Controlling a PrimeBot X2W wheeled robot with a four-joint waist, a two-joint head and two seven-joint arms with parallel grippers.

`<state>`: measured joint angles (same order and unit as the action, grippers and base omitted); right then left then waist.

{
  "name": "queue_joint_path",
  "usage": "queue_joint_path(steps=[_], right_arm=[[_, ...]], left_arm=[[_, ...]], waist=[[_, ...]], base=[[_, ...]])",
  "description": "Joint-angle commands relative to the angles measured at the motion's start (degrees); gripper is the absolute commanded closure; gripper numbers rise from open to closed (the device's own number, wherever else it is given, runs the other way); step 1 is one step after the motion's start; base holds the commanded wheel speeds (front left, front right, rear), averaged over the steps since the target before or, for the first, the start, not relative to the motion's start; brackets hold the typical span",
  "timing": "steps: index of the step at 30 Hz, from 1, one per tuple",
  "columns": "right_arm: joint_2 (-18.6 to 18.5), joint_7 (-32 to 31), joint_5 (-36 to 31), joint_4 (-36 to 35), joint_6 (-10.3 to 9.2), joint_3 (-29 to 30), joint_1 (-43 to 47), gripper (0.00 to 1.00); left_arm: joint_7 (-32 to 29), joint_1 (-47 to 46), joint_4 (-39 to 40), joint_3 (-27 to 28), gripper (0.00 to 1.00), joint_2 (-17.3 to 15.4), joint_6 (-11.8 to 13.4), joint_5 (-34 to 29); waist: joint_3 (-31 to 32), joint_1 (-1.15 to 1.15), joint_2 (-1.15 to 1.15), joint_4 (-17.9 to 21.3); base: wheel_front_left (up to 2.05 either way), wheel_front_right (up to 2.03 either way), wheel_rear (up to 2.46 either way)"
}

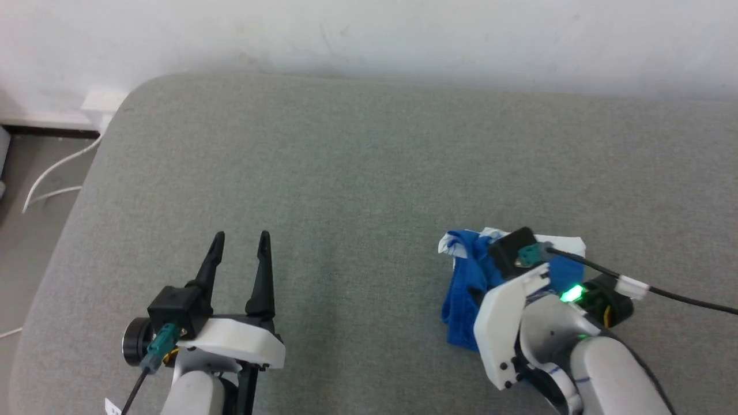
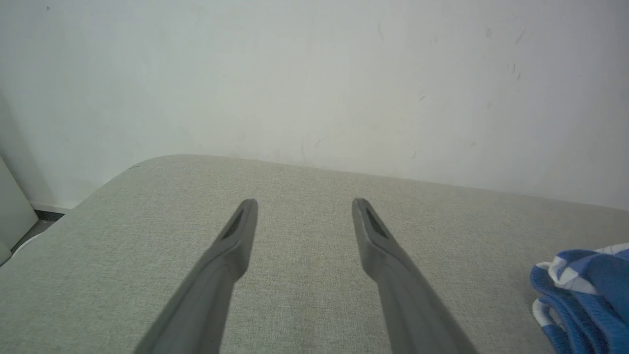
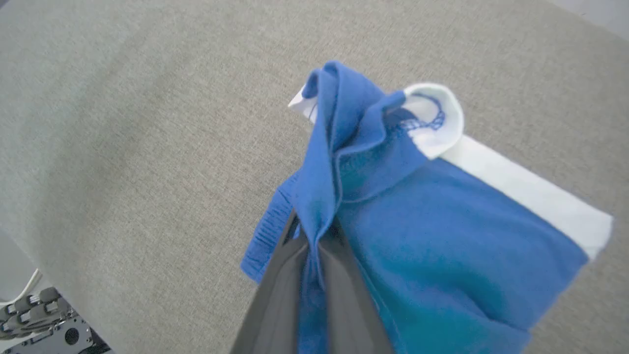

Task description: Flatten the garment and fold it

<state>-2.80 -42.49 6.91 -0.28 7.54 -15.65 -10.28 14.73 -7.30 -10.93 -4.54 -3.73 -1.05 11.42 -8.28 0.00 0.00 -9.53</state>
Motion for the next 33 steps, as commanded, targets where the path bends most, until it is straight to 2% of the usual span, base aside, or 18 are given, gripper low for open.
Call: queue_joint_path(steps=[1,3,4,5,6,9,14,21,26,33], right_arm=[[-0.08,0.36,0.06,0.33,-0.05,-0.19,-0.8,1.0],[-0.08,0.79,1.07,3.6,-0.05,-1.35,-1.64,1.0],[-0.08,1.44,1.44,4.82,-0.05,-1.64,-2.07,0.73],[-0.08,2.18,1.46,5.76,-0.05,-1.89,-2.54,0.22],[-0.08,2.79,2.21,6.49,-0.05,-1.8,-2.75,0.0],[-0.08,5.88,4.56,6.08,-0.05,-2.58,-3.64,0.0],[-0.08,17.82,8.12,-0.63,-0.05,-1.43,-4.08,0.0],[-0.08,35.78,16.29,-8.37,-0.05,9.64,1.83,0.0],[-0.08,40.44,18.61,-3.87,-0.05,16.43,7.44,0.0],[-0.08,40.21,22.31,8.46,-0.05,17.41,9.28,0.0]], left_arm=[[0.27,-1.05,0.15,-0.07,0.0,0.23,-0.36,-0.31],[0.27,-1.16,0.11,-0.09,0.0,0.34,-0.37,-0.29],[0.27,-1.17,0.1,-0.06,0.0,0.39,-0.38,-0.29],[0.27,-1.19,0.12,-0.01,0.0,0.43,-0.39,-0.29],[0.27,-1.2,0.15,0.06,0.0,0.46,-0.37,-0.29],[0.27,-1.22,0.28,0.45,0.0,0.54,-0.23,-0.42],[0.27,-0.83,1.25,1.39,0.0,0.64,0.08,-0.48],[0.27,0.21,1.96,2.31,0.0,0.72,-0.09,-0.54],[0.27,0.68,2.24,2.73,0.0,0.75,-0.36,-0.74],[0.27,0.23,2.3,2.68,0.0,0.79,-0.8,-1.06]], waist=[[-0.61,0.0,0.0,-0.55],[-0.83,0.0,0.0,-0.74],[-0.92,0.0,0.0,-0.81],[-1.02,0.0,0.0,-0.85],[-1.05,0.0,0.0,-0.83],[-0.96,0.0,0.0,-0.44],[-0.08,0.0,0.0,0.96],[1.59,0.0,0.0,2.91],[2.03,0.0,0.0,3.58],[1.41,0.0,0.0,3.39]], base=[[0.0,0.0,0.0],[0.0,0.0,0.0],[0.0,0.0,0.0],[0.0,0.0,0.0],[0.0,0.0,0.0],[0.0,0.0,0.0],[0.0,0.0,0.0],[0.0,0.0,0.0],[0.0,0.0,0.0],[0.0,0.0,0.0]])
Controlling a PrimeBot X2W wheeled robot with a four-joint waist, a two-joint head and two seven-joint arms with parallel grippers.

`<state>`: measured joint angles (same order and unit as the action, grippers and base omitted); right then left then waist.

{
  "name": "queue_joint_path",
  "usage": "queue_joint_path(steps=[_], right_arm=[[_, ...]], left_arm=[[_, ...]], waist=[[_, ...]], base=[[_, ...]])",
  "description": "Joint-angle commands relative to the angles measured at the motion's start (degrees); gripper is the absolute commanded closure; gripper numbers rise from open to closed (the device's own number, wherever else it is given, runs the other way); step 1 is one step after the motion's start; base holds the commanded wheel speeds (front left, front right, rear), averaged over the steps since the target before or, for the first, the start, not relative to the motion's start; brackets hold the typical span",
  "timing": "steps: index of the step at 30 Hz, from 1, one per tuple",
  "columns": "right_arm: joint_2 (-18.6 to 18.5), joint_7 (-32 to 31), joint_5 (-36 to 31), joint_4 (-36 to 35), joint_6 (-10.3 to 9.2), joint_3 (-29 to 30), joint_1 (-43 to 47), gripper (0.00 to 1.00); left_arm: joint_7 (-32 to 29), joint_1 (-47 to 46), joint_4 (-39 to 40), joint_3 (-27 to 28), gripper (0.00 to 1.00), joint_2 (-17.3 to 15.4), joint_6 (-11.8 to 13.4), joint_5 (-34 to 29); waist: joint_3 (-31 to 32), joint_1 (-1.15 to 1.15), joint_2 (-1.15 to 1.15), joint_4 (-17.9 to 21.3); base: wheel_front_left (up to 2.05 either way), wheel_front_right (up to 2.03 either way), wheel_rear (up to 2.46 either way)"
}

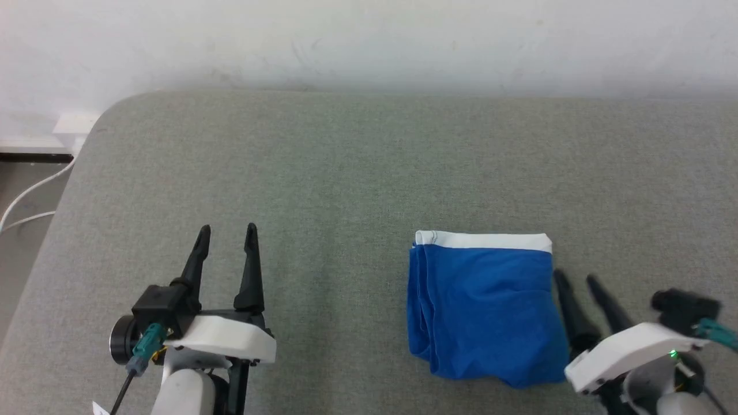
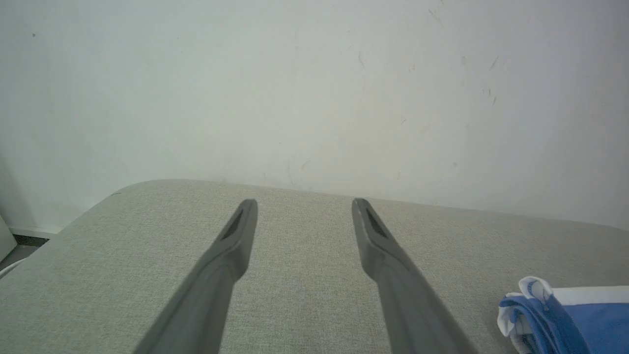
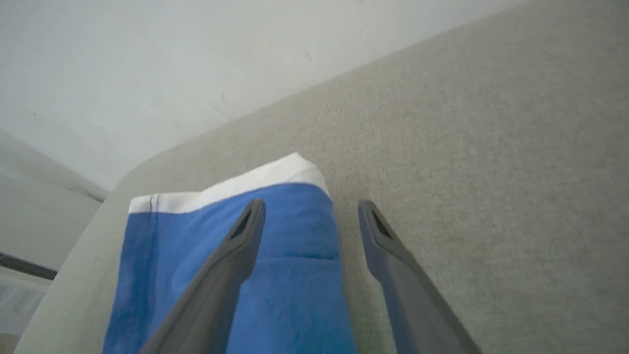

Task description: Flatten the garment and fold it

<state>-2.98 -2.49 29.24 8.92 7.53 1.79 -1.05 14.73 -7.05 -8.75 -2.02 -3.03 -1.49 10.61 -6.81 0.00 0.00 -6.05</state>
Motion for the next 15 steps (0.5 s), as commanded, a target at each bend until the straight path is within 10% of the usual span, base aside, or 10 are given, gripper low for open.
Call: queue_joint_path(steps=[1,12,13,15], right_arm=[[0.11,-0.49,0.21,1.11,-0.04,-0.22,-0.19,0.0],[0.11,-13.67,-4.8,12.18,-0.04,-2.29,-4.88,0.0],[0.11,-14.79,-4.97,12.36,-0.04,-2.35,-5.07,0.62],[0.11,-16.65,-5.83,12.05,-0.04,-2.71,-5.45,0.94]], left_arm=[[0.27,-0.11,0.11,0.12,0.0,0.09,-0.4,-0.28],[0.27,-0.24,0.43,-0.33,0.0,0.13,-0.25,-0.09],[0.27,-0.19,0.46,-0.34,0.0,0.13,-0.19,-0.04],[0.27,-0.05,0.64,-0.28,0.0,0.14,-0.01,0.05]], waist=[[-0.16,0.0,0.0,-0.18],[-0.33,0.0,0.0,-1.38],[-0.28,0.0,0.0,-1.4],[-0.28,0.0,0.0,-1.23]], base=[[0.0,0.0,0.0],[0.0,0.0,0.0],[0.0,0.0,0.0],[0.0,0.0,0.0]])
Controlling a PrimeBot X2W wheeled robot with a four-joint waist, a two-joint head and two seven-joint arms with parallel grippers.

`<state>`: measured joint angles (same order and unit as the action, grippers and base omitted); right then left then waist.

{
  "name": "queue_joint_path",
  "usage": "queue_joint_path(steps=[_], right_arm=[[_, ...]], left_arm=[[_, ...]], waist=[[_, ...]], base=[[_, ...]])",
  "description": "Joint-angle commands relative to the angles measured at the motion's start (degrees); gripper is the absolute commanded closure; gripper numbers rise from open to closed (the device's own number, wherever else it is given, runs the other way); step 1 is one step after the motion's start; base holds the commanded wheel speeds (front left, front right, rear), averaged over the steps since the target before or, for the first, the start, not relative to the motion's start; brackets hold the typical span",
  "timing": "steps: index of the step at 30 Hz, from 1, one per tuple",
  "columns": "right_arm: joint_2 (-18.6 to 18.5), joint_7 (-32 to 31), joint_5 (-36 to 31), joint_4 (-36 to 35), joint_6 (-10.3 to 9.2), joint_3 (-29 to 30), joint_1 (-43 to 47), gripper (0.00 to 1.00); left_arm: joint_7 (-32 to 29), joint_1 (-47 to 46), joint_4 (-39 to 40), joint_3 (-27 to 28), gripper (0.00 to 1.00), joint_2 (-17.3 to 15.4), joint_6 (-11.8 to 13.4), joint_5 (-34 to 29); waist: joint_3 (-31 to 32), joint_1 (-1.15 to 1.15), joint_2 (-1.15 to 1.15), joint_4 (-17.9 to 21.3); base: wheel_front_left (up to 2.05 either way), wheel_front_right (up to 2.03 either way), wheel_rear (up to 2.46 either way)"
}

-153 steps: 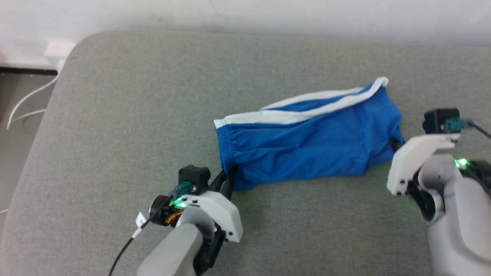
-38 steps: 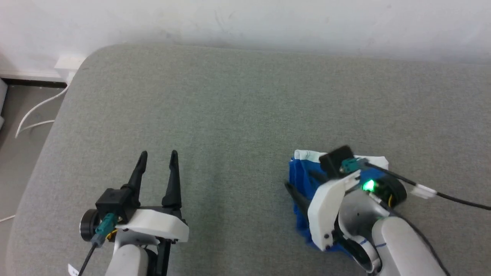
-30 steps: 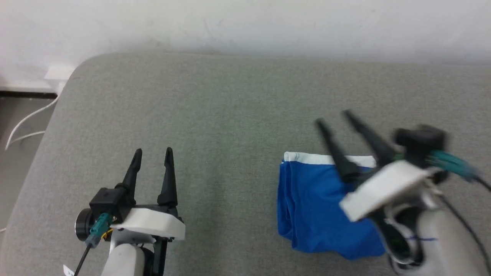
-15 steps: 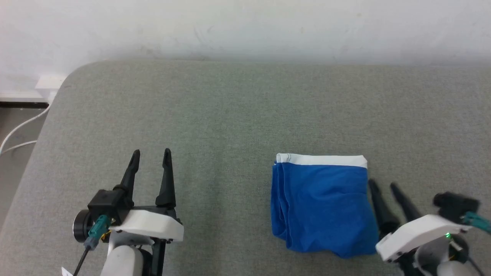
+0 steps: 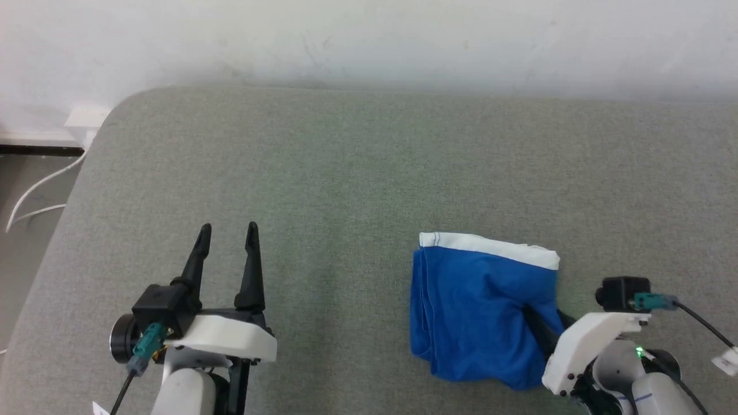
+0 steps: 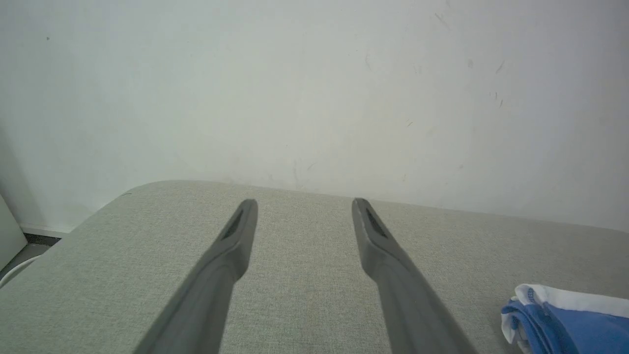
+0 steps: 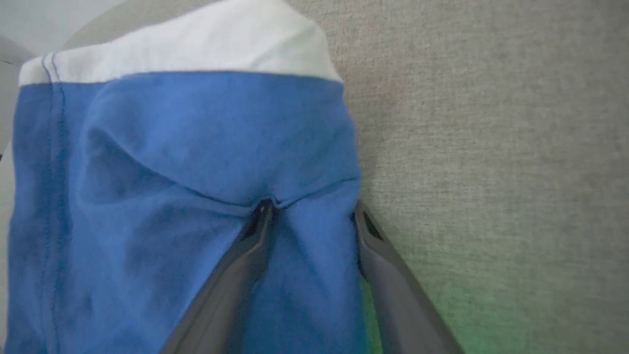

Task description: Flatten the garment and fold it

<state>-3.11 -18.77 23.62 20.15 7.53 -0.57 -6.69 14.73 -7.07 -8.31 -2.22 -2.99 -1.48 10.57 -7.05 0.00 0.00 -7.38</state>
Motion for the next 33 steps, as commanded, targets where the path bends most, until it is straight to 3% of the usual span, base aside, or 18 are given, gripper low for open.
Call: queue_joint_path(steps=[1,4,8,13,17,24,33], right_arm=[[0.24,-1.19,-1.13,0.35,-0.04,-0.7,-0.1,1.0],[-0.56,-4.17,-6.18,-2.04,-0.04,-3.41,-1.78,1.0],[-6.83,-7.79,-11.56,-5.27,-0.04,-10.91,-6.11,1.0],[-15.05,-10.01,-12.16,-5.9,-0.04,-20.82,-13.61,1.0],[-19.92,-8.98,-11.58,-3.63,-0.04,-25.27,-19.51,1.0],[-24.08,-2.1,-12.69,6.09,-0.04,-22.74,-28.8,1.0],[-23.72,7.43,-19.01,18.58,-0.04,-14.11,-37.42,1.0]], left_arm=[[0.27,0.08,0.37,0.05,0.0,0.1,0.12,0.1],[0.27,0.41,0.98,0.39,0.0,0.11,0.32,-0.06],[0.27,0.46,1.54,1.07,0.0,0.02,0.13,-0.66],[0.27,-0.79,2.48,1.25,0.0,-0.08,-0.49,-1.36],[0.27,-2.76,2.74,0.75,0.0,-0.09,-0.9,-2.11],[0.27,-7.16,2.04,0.07,0.0,-2.32,-1.78,-4.06],[-1.71,-11.52,2.9,-1.67,0.0,-4.89,-2.37,-6.17]], waist=[[-0.09,0.0,0.0,0.38],[-0.56,0.0,0.0,1.98],[-1.57,0.0,0.0,5.94],[-3.93,0.0,0.0,12.68],[-6.14,0.0,0.0,18.31],[-11.76,0.0,0.0,27.89],[-18.86,0.0,0.0,30.99]], base=[[0.0,0.0,0.0],[0.0,0.0,0.0],[0.0,0.0,0.0],[0.0,0.0,0.0],[0.0,0.0,0.0],[0.0,0.0,0.0],[0.0,0.0,0.0]])
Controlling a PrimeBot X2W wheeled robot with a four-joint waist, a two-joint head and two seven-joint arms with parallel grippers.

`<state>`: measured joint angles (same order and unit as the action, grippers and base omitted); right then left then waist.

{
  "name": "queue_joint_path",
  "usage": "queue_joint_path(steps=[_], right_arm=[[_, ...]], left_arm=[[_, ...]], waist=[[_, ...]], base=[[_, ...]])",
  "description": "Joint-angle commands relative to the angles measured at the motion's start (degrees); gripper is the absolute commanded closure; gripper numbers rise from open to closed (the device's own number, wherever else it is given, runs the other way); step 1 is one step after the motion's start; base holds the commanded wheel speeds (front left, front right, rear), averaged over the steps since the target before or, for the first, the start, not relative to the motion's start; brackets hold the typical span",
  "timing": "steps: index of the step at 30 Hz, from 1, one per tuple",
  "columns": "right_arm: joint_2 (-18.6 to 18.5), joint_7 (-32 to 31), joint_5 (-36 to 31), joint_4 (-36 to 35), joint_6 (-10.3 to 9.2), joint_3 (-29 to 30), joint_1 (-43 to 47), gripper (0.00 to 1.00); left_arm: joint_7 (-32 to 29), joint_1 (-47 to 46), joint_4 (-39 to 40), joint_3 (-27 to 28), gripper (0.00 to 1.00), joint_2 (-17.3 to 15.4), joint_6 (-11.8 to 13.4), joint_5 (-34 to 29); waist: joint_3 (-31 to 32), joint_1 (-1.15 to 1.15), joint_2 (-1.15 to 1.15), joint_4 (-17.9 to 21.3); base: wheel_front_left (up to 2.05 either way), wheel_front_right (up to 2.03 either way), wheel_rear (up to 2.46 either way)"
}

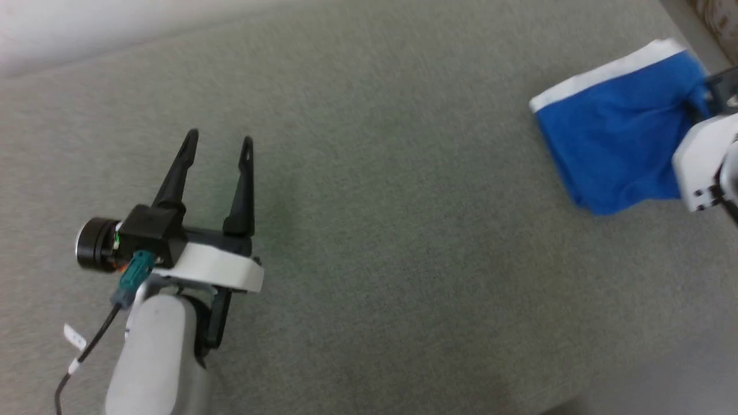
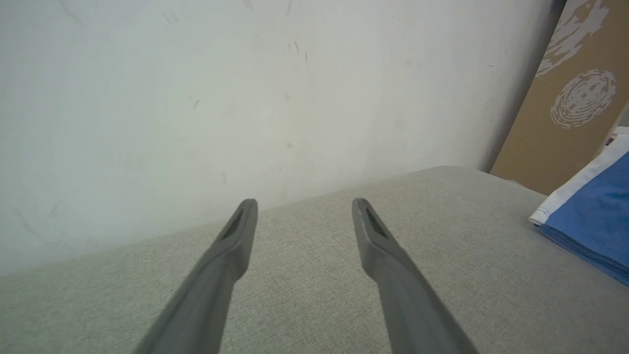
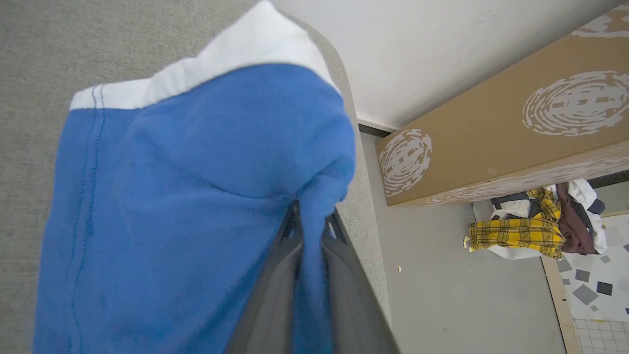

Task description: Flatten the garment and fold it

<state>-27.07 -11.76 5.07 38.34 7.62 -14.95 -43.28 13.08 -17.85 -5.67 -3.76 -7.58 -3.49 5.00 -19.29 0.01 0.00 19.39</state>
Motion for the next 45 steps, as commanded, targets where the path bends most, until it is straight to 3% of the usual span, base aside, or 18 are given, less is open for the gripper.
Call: queue_joint_path(steps=[1,14,15,16,17,25,32,37,45], right_arm=[[0.1,1.31,-1.48,1.96,-0.13,1.28,-1.71,1.0],[-2.17,10.66,-13.27,15.69,-0.13,12.87,-9.82,1.0],[-2.02,10.87,-14.09,16.33,-0.13,13.52,-10.03,0.8],[-1.94,11.46,-15.09,16.62,-0.13,13.94,-10.18,0.51],[-1.9,12.01,-16.11,16.79,-0.13,14.38,-10.24,0.0],[-0.56,17.28,-17.11,16.59,-0.13,21.08,-7.33,0.0],[2.41,21.11,-12.3,11.13,-0.13,20.67,-0.45,0.0],[5.47,22.01,-6.4,0.39,-0.13,19.17,7.71,0.0],[11.31,18.02,-0.29,-24.44,-0.13,20.18,27.33,0.0]], left_arm=[[-0.49,-1.2,0.65,-0.42,0.0,-0.49,-0.41,-0.83],[-3.39,-3.35,3.92,-2.24,0.0,-2.16,-0.38,-1.92],[-3.24,-3.2,3.87,-2.2,0.0,-2.12,-0.25,-1.81],[-3.03,-2.97,3.77,-2.17,0.0,-2.0,-0.07,-1.68],[-2.77,-2.72,3.57,-2.16,0.0,-1.79,0.09,-1.45],[0.35,-0.1,-0.8,-2.55,0.0,1.1,0.97,1.38],[1.66,4.89,-4.4,-1.56,0.0,2.66,1.82,4.59],[1.84,8.92,-5.54,-0.86,0.0,2.97,1.61,6.2],[1.9,12.35,-5.09,0.14,0.0,3.39,1.94,7.29]], waist=[[-7.5,-0.01,0.0,4.08],[-12.47,-0.01,0.0,-0.53],[-12.11,-0.01,0.0,-0.8],[-11.62,-0.01,0.0,-1.08],[-10.99,-0.01,0.0,-1.37],[-0.79,-0.01,0.0,-5.38],[10.32,-0.01,0.0,-10.37],[15.62,-0.01,0.0,-13.79],[19.84,-0.01,0.0,-19.87]], base=[[0.0,0.0,0.0],[0.0,0.0,0.0],[0.0,0.0,0.0],[0.0,0.0,0.0],[0.0,0.0,0.0],[0.0,0.0,0.0],[0.0,0.0,0.0],[0.0,0.0,0.0],[0.0,0.0,0.0]])
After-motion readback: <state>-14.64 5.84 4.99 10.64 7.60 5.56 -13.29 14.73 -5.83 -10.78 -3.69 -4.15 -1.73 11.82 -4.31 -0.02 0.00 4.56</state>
